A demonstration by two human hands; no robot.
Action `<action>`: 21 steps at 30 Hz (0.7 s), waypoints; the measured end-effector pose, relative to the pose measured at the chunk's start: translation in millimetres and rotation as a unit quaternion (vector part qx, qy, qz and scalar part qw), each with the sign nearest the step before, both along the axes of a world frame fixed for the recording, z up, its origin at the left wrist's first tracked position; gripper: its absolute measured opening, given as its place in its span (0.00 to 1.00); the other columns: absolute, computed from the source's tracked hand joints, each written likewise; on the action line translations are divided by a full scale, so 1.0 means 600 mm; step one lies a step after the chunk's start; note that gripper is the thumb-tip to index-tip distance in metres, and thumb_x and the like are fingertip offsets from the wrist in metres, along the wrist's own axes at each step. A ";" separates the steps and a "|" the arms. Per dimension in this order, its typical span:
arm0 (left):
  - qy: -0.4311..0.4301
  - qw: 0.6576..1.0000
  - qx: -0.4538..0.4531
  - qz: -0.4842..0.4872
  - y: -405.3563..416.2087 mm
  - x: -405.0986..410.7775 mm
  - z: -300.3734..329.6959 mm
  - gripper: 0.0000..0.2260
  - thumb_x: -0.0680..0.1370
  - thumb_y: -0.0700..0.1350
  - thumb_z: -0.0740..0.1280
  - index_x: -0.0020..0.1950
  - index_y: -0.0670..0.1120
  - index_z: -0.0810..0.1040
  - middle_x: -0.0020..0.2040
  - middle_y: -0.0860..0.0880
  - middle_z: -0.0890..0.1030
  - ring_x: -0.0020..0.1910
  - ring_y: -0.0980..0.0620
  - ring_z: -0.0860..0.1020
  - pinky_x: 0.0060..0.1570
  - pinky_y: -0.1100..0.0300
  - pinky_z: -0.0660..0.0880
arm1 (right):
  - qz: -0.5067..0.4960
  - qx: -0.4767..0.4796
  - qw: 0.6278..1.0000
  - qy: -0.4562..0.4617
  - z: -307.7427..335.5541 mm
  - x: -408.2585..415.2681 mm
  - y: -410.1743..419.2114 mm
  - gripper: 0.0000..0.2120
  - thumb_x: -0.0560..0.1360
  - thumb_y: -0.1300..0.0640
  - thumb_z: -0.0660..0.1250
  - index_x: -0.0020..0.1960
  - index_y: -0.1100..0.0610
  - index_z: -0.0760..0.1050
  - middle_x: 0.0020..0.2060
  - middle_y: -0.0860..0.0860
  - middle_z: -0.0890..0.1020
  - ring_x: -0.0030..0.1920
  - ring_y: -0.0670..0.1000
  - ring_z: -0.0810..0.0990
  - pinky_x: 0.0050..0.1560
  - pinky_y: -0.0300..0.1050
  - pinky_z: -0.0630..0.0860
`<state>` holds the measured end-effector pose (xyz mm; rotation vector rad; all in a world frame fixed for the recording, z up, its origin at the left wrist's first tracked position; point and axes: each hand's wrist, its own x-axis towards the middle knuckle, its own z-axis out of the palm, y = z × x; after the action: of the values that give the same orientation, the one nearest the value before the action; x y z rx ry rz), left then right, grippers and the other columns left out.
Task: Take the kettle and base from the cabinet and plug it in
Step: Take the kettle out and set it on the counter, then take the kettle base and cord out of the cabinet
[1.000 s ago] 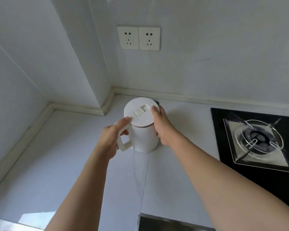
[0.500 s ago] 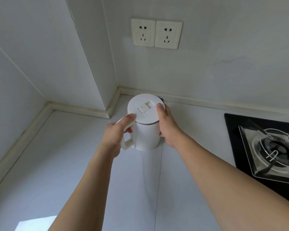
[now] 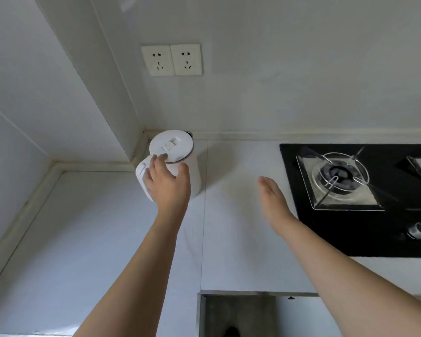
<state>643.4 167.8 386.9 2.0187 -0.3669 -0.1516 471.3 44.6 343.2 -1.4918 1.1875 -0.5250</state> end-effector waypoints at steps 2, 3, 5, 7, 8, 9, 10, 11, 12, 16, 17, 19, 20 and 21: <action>-0.030 0.998 0.037 -0.049 -0.017 -0.072 0.000 0.23 0.76 0.47 0.62 0.71 0.50 0.67 0.77 0.51 0.62 0.75 0.46 0.56 0.72 0.41 0.52 | -0.023 -0.002 1.000 0.008 -0.005 -0.071 0.006 0.18 0.82 0.50 0.55 0.66 0.60 0.71 0.65 0.54 0.75 0.59 0.48 0.72 0.61 0.41 0.65; -0.041 0.996 0.053 -0.066 -0.024 -0.114 0.000 0.23 0.76 0.47 0.61 0.72 0.51 0.67 0.77 0.51 0.61 0.76 0.46 0.56 0.72 0.42 0.51 | -0.036 0.000 0.999 0.012 -0.004 -0.115 0.009 0.18 0.82 0.51 0.55 0.63 0.64 0.72 0.64 0.58 0.76 0.59 0.52 0.75 0.62 0.45 0.67; -0.035 0.993 0.062 -0.096 -0.028 -0.169 -0.004 0.24 0.77 0.46 0.61 0.73 0.50 0.66 0.77 0.50 0.61 0.76 0.46 0.56 0.73 0.43 0.51 | -0.045 0.015 0.999 0.017 -0.007 -0.169 0.016 0.17 0.82 0.50 0.54 0.56 0.64 0.71 0.59 0.59 0.77 0.57 0.57 0.76 0.60 0.52 0.70; -0.016 0.986 0.051 -0.158 -0.026 -0.241 -0.006 0.23 0.78 0.47 0.59 0.74 0.50 0.65 0.77 0.49 0.62 0.76 0.47 0.56 0.73 0.44 0.54 | -0.056 0.036 0.998 0.006 -0.007 -0.238 0.025 0.11 0.81 0.48 0.54 0.55 0.52 0.71 0.55 0.51 0.77 0.54 0.50 0.75 0.57 0.46 0.69; -0.009 0.981 0.050 -0.186 -0.021 -0.281 -0.008 0.23 0.79 0.47 0.59 0.74 0.50 0.64 0.77 0.50 0.62 0.76 0.48 0.57 0.73 0.44 0.56 | -0.064 0.040 0.997 -0.004 -0.007 -0.277 0.030 0.11 0.81 0.47 0.54 0.59 0.50 0.71 0.55 0.48 0.76 0.55 0.49 0.74 0.58 0.46 0.68; -0.007 0.976 0.053 -0.209 -0.016 -0.319 -0.010 0.23 0.79 0.48 0.58 0.75 0.50 0.63 0.77 0.50 0.62 0.76 0.48 0.57 0.73 0.43 0.57 | -0.067 0.042 0.997 -0.009 -0.009 -0.315 0.035 0.14 0.81 0.47 0.54 0.63 0.50 0.71 0.56 0.46 0.75 0.57 0.48 0.73 0.59 0.46 0.68; -0.009 0.973 0.060 -0.225 -0.010 -0.355 -0.012 0.23 0.79 0.49 0.58 0.75 0.51 0.63 0.77 0.51 0.62 0.76 0.48 0.57 0.73 0.43 0.58 | -0.067 0.046 0.997 -0.010 -0.011 -0.353 0.043 0.17 0.81 0.47 0.54 0.66 0.51 0.69 0.58 0.46 0.74 0.60 0.49 0.73 0.60 0.46 0.67; -0.011 0.969 0.069 -0.237 -0.004 -0.390 -0.013 0.23 0.80 0.50 0.57 0.75 0.51 0.63 0.77 0.51 0.62 0.76 0.48 0.58 0.73 0.43 0.58 | -0.064 0.050 0.997 -0.008 -0.012 -0.389 0.053 0.18 0.81 0.47 0.54 0.69 0.51 0.68 0.59 0.45 0.73 0.61 0.49 0.72 0.61 0.46 0.67; -0.013 0.966 0.076 -0.247 -0.001 -0.419 -0.014 0.23 0.80 0.51 0.57 0.75 0.52 0.62 0.77 0.51 0.62 0.75 0.48 0.58 0.73 0.44 0.59 | -0.064 0.056 0.996 -0.013 -0.015 -0.418 0.060 0.19 0.81 0.46 0.53 0.69 0.51 0.67 0.60 0.45 0.73 0.61 0.49 0.72 0.60 0.45 0.66; -0.013 0.954 0.085 -0.287 0.042 -0.594 -0.020 0.22 0.81 0.54 0.57 0.75 0.54 0.62 0.77 0.53 0.62 0.75 0.48 0.60 0.72 0.44 0.63 | -0.069 0.052 0.996 -0.005 -0.016 -0.576 0.106 0.14 0.81 0.46 0.52 0.62 0.49 0.70 0.58 0.46 0.75 0.57 0.49 0.75 0.56 0.46 0.68; -0.011 0.949 0.088 -0.302 0.049 -0.620 -0.025 0.21 0.81 0.55 0.57 0.75 0.55 0.62 0.76 0.53 0.62 0.74 0.48 0.61 0.72 0.45 0.63 | -0.075 0.055 0.996 -0.003 -0.017 -0.599 0.114 0.14 0.81 0.46 0.52 0.62 0.50 0.69 0.57 0.47 0.75 0.57 0.49 0.75 0.55 0.46 0.68; -0.002 0.934 0.105 -0.341 0.061 -0.688 -0.028 0.21 0.82 0.55 0.56 0.74 0.54 0.63 0.76 0.53 0.62 0.74 0.48 0.62 0.71 0.46 0.64 | -0.093 0.068 0.993 0.001 -0.014 -0.673 0.136 0.15 0.82 0.46 0.52 0.63 0.51 0.69 0.56 0.47 0.75 0.57 0.50 0.75 0.54 0.46 0.66; 0.007 0.928 0.110 -0.355 0.062 -0.716 -0.030 0.20 0.82 0.55 0.56 0.74 0.53 0.64 0.76 0.52 0.63 0.73 0.48 0.63 0.71 0.46 0.64 | -0.098 0.071 0.993 0.005 -0.013 -0.707 0.143 0.15 0.82 0.46 0.52 0.63 0.51 0.69 0.56 0.47 0.75 0.56 0.49 0.74 0.54 0.46 0.65; 0.019 0.924 0.115 -0.365 0.060 -0.743 -0.029 0.20 0.82 0.54 0.56 0.73 0.53 0.65 0.75 0.52 0.63 0.72 0.47 0.64 0.70 0.46 0.66 | -0.102 0.070 0.992 0.012 -0.013 -0.739 0.145 0.14 0.82 0.47 0.52 0.62 0.50 0.69 0.56 0.47 0.75 0.55 0.48 0.74 0.53 0.46 0.65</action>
<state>197.8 203.9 369.4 2.0085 -1.1105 -0.7213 27.9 131.4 335.5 -1.2681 1.3760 -0.5490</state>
